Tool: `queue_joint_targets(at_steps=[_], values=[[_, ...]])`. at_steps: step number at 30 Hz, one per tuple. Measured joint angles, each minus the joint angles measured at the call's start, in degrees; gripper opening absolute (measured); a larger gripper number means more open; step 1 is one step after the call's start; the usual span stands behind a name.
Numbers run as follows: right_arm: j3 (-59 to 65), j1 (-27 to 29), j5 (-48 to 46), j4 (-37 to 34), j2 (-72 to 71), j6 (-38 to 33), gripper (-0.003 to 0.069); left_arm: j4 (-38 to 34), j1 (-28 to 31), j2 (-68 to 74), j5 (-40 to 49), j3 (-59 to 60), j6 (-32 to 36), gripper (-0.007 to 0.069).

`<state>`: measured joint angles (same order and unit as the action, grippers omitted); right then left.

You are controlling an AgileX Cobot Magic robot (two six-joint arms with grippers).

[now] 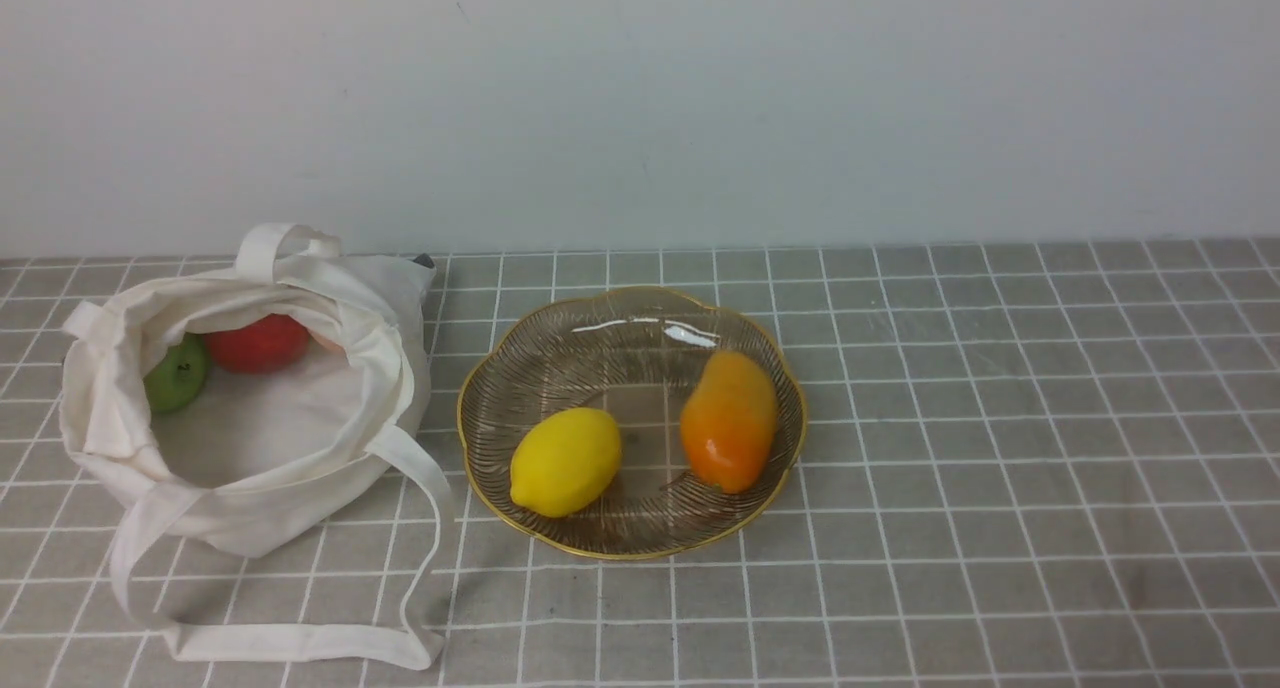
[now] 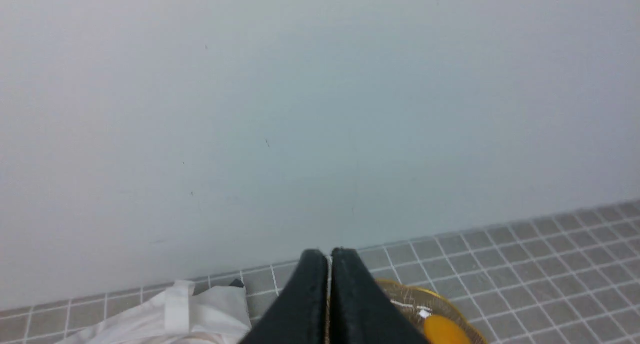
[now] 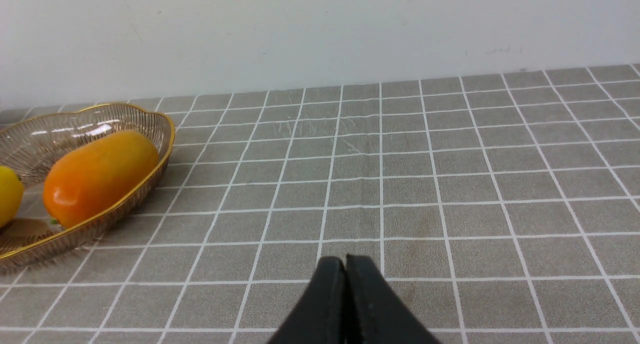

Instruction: Take the fruit out of the bag on the grey coffee tablecloth and place them on the plate.

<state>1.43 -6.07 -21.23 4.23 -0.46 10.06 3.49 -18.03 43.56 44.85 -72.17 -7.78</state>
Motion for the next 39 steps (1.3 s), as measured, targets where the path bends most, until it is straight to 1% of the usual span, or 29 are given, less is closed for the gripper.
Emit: queue_joint_targets(at_steps=[1, 2, 4, 5, 10, 12, 30, 33, 35, 36, 37, 39], values=[[0.0, 0.0, 0.0, 0.0, 0.0, 0.0, -0.0012, 0.12, 0.0, -0.73, -0.3, 0.66, -0.25, -0.0008], [0.0, 0.0, 0.0, 0.0, 0.0, 0.0, -0.0012, 1.13, 0.0, -6.91, -3.34, 6.51, -1.9, -0.0008], [0.0, 0.0, 0.0, 0.0, 0.0, 0.0, -0.0012, 1.83, 0.0, -10.4, -4.81, 10.3, -2.64, -0.0008], [0.0, 0.0, 0.0, 0.0, 0.0, 0.0, -0.0012, 2.2, 0.0, -14.23, -5.84, 14.93, -3.26, -0.0008], [0.0, 0.0, 0.0, 0.0, 0.0, 0.0, -0.0014, 2.15, 0.0, -20.58, -6.13, 25.48, -3.76, -0.0008], [0.0, 0.0, 0.0, 0.0, 0.0, 0.0, -0.0015, 0.86, 0.0, -22.58, -6.13, 28.51, -3.87, -0.0008], [0.0, 0.0, 0.0, 0.0, 0.0, 0.0, -0.0015, -0.14, 0.04, -24.07, -5.95, 31.24, -3.22, -0.0008], [0.0, 0.0, 0.0, 0.0, 0.0, 0.0, -0.0015, 0.0, 0.28, -24.98, -8.28, 33.61, -2.62, -0.0008], [0.0, 0.0, 0.0, 0.0, 0.0, 0.0, -0.0015, -0.34, 1.52, -26.81, -11.94, 37.22, -0.96, -0.0008], [0.0, 0.0, 0.0, 0.0, 0.0, 0.0, -0.0015, -0.59, 1.96, -27.06, -12.4, 37.67, -0.74, -0.0008], [0.0, 0.0, 0.0, 0.0, 0.0, 0.0, -0.0015, -2.06, 4.3, -29.61, -16.96, 42.44, 1.27, -0.0008], [0.0, 0.0, 0.0, 0.0, 0.0, 0.0, -0.0015, -4.09, 7.78, -32.4, -21.01, 47.39, 3.01, -0.0008]])
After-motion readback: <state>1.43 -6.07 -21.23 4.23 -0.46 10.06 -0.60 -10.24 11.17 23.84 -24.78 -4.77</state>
